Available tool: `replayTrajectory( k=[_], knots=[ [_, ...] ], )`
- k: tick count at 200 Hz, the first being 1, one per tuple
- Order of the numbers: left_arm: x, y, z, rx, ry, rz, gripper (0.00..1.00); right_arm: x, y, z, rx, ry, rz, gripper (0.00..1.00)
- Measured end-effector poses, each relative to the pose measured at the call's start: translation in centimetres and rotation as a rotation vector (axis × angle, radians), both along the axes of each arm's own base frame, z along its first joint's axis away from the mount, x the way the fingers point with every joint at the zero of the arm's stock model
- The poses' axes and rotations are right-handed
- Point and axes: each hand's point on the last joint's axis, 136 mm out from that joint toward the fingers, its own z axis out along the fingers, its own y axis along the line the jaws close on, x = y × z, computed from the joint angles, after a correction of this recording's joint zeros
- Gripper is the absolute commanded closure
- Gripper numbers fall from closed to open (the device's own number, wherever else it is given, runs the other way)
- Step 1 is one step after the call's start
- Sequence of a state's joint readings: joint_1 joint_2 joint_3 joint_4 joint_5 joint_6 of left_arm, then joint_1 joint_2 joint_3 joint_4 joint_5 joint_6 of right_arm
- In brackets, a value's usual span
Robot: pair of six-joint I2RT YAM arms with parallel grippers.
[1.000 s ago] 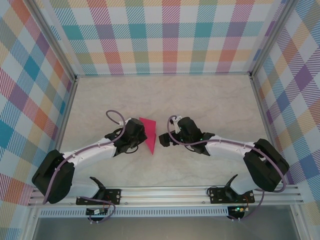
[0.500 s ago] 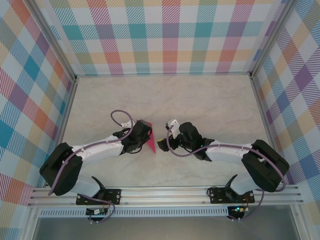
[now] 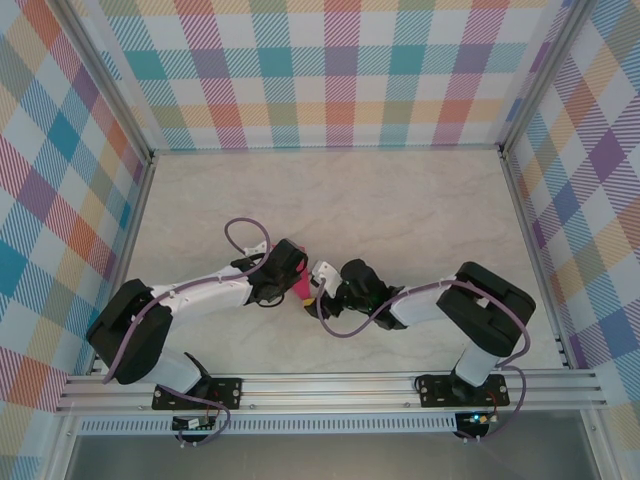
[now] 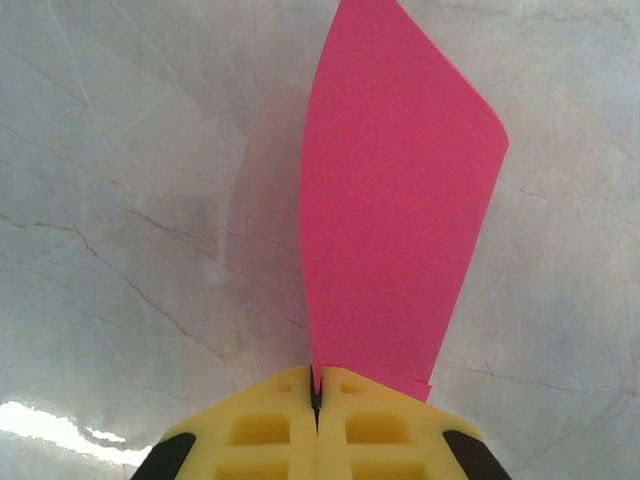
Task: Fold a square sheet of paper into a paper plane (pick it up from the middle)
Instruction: Fold the wing for the fifth time at the center of the table.
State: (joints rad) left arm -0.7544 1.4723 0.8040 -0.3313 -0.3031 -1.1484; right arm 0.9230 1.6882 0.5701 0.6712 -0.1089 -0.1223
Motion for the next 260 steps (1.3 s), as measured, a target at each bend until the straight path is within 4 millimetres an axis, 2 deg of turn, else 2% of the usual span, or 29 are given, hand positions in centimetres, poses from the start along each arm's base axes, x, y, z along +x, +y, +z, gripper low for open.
replayTrajectory(
  k=[75, 146, 172, 194, 245, 260],
  knots=[
    [-0.4, -0.5, -0.4, -0.082, 0.064, 0.018, 0.99, -0.9, 2.0, -0.6, 0.021, -0.110, 0.055, 0.56],
    [0.2, -0.8, -0.4, -0.164, 0.078, 0.045, 0.99, 0.2, 1.8, -1.5, 0.004, -0.146, 0.008, 0.73],
    [0.0, -0.8, -0.5, -0.170, 0.087, 0.044, 0.96, 0.5, 1.7, -1.7, -0.004, -0.152, -0.012, 0.81],
    [0.0, -0.8, -0.2, -0.183, 0.084, 0.041, 0.88, 0.7, 1.6, -1.7, -0.006, -0.156, -0.021, 0.87],
    [0.6, 0.2, 1.1, -0.231, 0.022, 0.040, 0.49, 0.8, 1.6, -1.6, 0.002, -0.142, -0.034, 0.88],
    [0.5, 0.8, 1.2, -0.237, 0.010, 0.038, 0.46, 0.7, 1.6, -1.6, 0.009, -0.128, -0.038, 0.88]
  ],
)
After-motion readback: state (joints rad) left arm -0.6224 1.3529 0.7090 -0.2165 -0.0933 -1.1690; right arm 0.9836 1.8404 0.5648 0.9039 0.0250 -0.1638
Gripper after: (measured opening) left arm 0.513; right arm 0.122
